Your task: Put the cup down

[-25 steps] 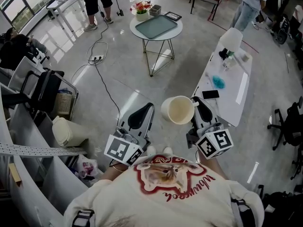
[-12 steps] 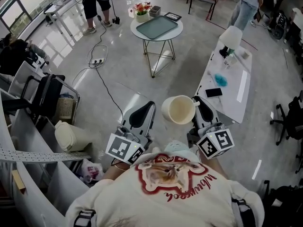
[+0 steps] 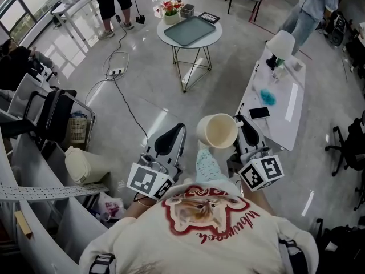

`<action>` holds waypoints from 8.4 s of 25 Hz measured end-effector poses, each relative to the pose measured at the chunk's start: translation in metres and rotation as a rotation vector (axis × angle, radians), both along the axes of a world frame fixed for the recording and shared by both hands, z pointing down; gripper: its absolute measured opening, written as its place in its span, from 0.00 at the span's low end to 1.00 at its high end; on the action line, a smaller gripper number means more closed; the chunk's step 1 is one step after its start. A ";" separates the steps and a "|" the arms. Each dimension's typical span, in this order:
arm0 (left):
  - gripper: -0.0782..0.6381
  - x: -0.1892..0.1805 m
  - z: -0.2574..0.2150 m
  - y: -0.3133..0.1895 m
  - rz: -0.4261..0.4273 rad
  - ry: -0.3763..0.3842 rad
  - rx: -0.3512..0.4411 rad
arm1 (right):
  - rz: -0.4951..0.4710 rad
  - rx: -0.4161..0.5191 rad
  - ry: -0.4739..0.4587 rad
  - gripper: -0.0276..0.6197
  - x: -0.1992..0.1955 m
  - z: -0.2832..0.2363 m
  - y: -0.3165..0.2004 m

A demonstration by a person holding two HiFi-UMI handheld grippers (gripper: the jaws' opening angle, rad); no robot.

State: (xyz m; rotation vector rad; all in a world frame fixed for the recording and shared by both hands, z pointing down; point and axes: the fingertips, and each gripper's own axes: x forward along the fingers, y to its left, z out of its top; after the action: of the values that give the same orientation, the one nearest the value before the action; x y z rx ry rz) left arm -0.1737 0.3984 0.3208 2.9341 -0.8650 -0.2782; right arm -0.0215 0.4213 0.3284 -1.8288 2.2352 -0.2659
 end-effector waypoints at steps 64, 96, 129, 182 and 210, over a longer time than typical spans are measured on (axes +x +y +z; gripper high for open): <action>0.13 0.167 -0.012 -0.481 -0.090 -0.009 0.032 | -0.052 -0.018 -0.004 0.12 0.174 0.000 -0.485; 0.13 0.195 -0.012 -0.687 0.000 -0.018 0.010 | 0.003 -0.027 0.013 0.12 0.192 0.003 -0.694; 0.13 0.193 0.008 -0.705 -0.095 -0.042 -0.040 | -0.056 -0.122 0.103 0.12 0.192 0.125 -0.771; 0.13 0.146 0.016 -0.689 -0.245 -0.104 -0.104 | -0.158 -0.382 0.221 0.12 0.168 0.288 -0.820; 0.13 0.148 0.003 -0.689 -0.218 -0.077 -0.070 | -0.129 -0.485 0.325 0.12 0.175 0.310 -0.809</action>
State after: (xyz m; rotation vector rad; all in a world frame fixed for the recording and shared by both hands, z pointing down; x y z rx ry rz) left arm -0.0256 -0.2911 0.3239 2.8042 -1.1824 -0.1434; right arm 0.1536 -0.3877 0.6380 -2.0840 2.7011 -0.6231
